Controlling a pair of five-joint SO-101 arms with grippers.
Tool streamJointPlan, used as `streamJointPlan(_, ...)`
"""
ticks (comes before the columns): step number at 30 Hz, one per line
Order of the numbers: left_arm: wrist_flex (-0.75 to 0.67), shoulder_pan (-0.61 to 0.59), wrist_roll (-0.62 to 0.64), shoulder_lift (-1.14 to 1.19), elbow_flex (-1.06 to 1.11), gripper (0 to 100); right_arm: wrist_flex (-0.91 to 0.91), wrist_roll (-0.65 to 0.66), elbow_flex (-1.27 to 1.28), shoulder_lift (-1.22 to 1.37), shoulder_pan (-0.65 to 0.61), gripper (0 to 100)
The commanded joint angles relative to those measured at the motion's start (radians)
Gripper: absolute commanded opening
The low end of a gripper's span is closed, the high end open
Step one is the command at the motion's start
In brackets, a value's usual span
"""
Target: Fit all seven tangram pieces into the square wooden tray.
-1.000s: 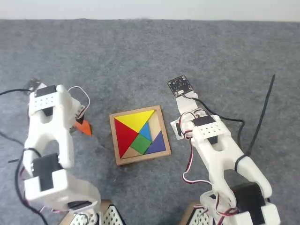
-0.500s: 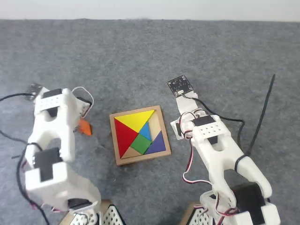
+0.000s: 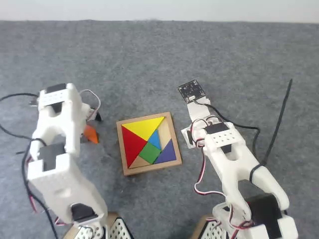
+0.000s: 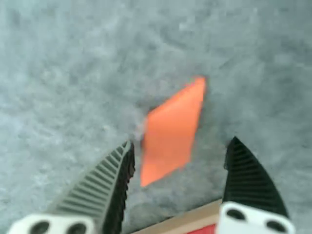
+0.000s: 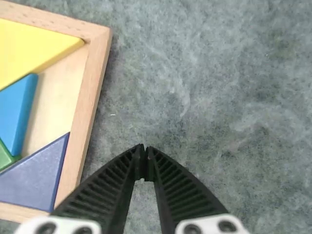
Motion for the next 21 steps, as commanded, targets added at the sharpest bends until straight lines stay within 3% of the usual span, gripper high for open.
streamJointPlan(1, 0.031, -0.069, -0.069, -0.129, 0.038, 28, 0.007, 0.011, -0.015, -0.058, 0.013, 0.9)
streamJointPlan(6, -0.121, -0.057, -0.127, -0.146, 0.163, 28, 0.007, 0.011, -0.015, -0.058, 0.013, 0.9)
streamJointPlan(11, -0.176, -0.046, -0.126, -0.130, 0.186, 28, 0.008, 0.011, -0.015, -0.058, 0.013, 0.9)
streamJointPlan(21, -0.071, -0.052, -0.153, 0.006, -0.015, 28, 0.008, 0.011, -0.015, -0.058, 0.013, 0.8)
